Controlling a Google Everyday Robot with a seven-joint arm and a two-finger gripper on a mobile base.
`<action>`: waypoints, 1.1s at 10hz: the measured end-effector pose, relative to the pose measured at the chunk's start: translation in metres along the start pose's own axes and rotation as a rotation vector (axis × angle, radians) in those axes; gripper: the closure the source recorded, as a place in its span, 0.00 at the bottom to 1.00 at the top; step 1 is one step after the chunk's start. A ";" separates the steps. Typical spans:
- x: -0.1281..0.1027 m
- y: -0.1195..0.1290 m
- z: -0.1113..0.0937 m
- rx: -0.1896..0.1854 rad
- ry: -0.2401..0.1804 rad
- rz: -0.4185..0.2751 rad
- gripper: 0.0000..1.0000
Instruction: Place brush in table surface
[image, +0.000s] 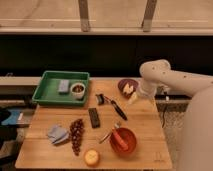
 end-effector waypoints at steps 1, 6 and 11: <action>-0.009 0.023 -0.001 -0.018 -0.016 -0.049 0.20; -0.033 0.128 -0.002 -0.084 -0.066 -0.343 0.20; -0.054 0.171 0.014 -0.084 -0.051 -0.534 0.20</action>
